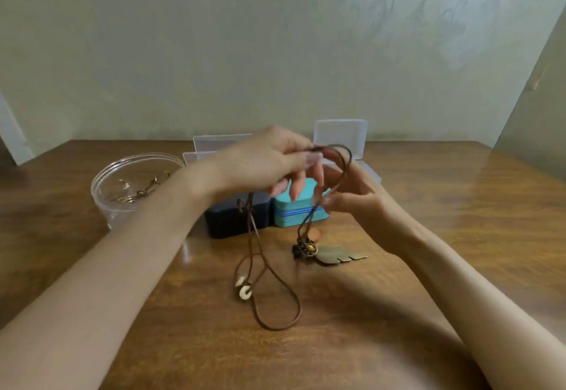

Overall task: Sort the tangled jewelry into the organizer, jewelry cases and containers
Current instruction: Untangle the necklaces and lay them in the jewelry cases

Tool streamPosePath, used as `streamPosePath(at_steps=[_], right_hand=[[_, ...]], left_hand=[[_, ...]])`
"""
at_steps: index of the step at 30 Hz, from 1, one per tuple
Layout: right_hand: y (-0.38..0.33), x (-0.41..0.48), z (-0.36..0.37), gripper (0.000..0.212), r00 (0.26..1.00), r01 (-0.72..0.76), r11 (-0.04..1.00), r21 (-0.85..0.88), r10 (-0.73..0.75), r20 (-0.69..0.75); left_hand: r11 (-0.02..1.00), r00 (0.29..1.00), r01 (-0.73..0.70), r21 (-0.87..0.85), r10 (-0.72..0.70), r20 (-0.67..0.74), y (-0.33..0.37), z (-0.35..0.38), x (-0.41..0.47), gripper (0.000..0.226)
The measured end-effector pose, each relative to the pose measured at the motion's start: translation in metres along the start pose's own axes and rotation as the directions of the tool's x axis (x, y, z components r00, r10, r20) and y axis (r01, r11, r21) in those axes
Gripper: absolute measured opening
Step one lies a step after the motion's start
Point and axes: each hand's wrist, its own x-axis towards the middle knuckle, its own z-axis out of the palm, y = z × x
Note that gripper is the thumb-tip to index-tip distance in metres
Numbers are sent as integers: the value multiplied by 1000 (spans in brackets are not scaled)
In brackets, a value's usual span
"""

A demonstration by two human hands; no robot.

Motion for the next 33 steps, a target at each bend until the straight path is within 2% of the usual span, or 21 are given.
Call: streamPosePath(at_steps=[2,3,5,7,9,11,12,13,16,18,19,20,23,25,27,29,31,33], right_hand=[[-3,-2,-4,51,999,24,996,91,-26,19],[-4,-2,-6,39,1000,24,994,107,-25,7],[-3,-1,-10,14,998,42,990,135,-36,-50],[0,0,-16,18,997,33,978,208,-17,-78],[0,-1,-19,25,998,12,966,258,4,-61],[2,0,-18,22,998,14,988,156,-3,-70],[2,1,-16,23,997,18,998,67,-13,-77],[2,3,-13,30,997,22,1000,-1,-22,-75],[-5,9,0,51,998,43,999,-22,-44,-37],[-15,14,13,41,997,73,997,-33,-73,0],[-21,17,19,33,996,93,994,-62,-93,2],[-25,20,24,28,994,108,990,-86,-109,-12],[-39,28,28,31,990,100,979,-175,-115,-76],[-51,34,27,29,984,79,955,-287,-121,-131],[-63,40,26,30,963,94,895,-435,-193,-189],[-78,48,26,33,930,143,834,-533,-297,-216],[-96,55,28,34,904,184,847,-500,-345,-253],[-112,62,27,37,901,213,919,-331,-316,-299]], left_hand=[[996,999,40,82,-42,18,-5,6,4,30],[998,999,47,37,-47,17,-9,7,4,32],[984,1000,27,-175,-27,4,-16,3,1,33],[928,999,-31,-372,17,-42,-24,-3,-2,34],[823,994,-108,-557,77,-78,-28,-7,-6,32],[717,985,-174,-675,130,-115,-30,-11,-7,31],[716,983,-185,-674,133,-128,-29,-12,-8,30],[766,983,-178,-618,117,-138,-28,-12,-8,30],[972,982,-111,-209,75,-172,-25,-1,-6,30],[996,978,-91,-14,86,-192,-23,7,-4,29],[996,973,-92,19,94,-212,-23,8,-4,30],[995,967,-99,14,99,-237,-22,7,-5,31],[988,952,-135,-77,108,-285,-17,-5,-6,32],[989,945,-138,-60,113,-306,-11,-12,-6,32],[988,929,-149,-39,126,-347,-6,-19,-5,33],[977,908,-189,-101,135,-396,1,-27,-7,34],[940,895,-254,-227,140,-423,4,-31,-12,34],[899,896,-285,-333,127,-425,1,-25,-17,33]])
